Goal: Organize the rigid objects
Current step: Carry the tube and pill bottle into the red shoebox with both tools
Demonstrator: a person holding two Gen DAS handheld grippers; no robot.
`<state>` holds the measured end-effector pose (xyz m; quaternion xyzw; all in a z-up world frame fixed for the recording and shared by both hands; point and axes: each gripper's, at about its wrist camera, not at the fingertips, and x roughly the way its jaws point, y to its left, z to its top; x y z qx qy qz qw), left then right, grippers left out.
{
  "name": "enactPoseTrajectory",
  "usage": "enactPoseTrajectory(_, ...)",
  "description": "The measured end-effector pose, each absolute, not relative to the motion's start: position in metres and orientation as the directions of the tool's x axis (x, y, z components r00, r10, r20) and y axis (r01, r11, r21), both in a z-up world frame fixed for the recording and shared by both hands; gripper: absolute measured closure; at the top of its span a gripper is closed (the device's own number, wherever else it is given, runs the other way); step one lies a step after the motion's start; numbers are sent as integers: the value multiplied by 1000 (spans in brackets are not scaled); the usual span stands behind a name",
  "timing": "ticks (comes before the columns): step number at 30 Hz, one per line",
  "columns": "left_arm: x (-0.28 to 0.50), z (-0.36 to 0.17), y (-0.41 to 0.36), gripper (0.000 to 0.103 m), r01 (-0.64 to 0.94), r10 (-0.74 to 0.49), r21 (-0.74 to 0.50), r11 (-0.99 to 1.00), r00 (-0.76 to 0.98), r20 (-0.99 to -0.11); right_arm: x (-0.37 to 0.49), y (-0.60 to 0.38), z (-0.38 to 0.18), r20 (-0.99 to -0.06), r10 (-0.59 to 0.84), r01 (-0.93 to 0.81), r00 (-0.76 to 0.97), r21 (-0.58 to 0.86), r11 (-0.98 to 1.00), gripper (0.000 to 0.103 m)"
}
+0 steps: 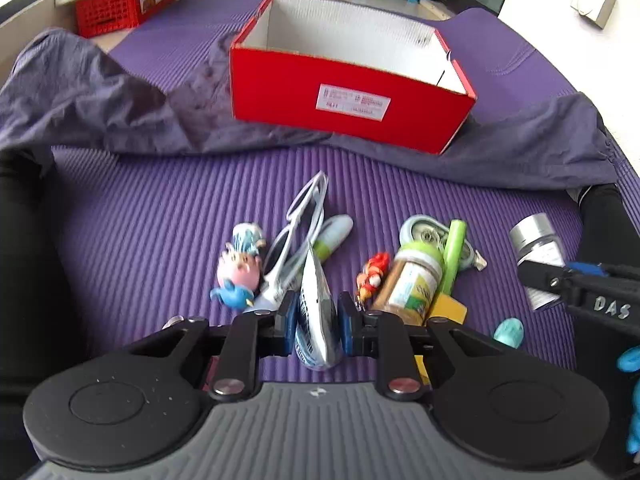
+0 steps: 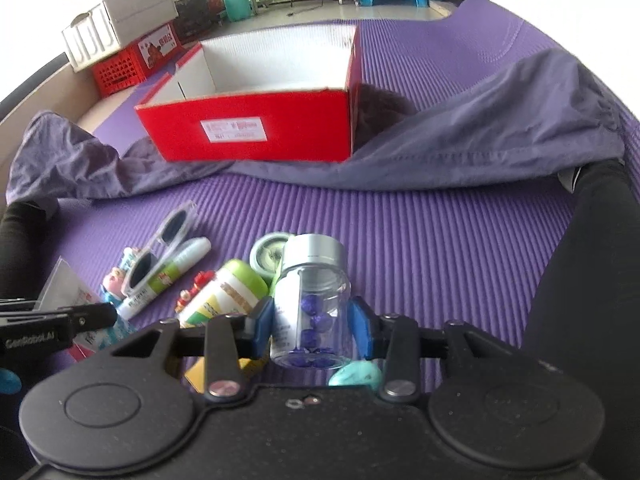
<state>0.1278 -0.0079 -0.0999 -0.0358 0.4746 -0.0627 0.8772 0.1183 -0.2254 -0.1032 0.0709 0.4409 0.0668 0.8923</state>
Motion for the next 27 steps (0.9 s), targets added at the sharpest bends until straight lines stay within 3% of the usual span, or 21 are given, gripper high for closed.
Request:
enactPoseTrajectory(13,149,-54,1,83,106,-191,-159,982,583,-790,144,-222,-56,-746,218,-116,630,188,975,64)
enactPoseTrajectory(27,246,20,-6,83,168,-220,-145,975,645,-732,229,-226,-8,-701,195,-102,686,172,980,64)
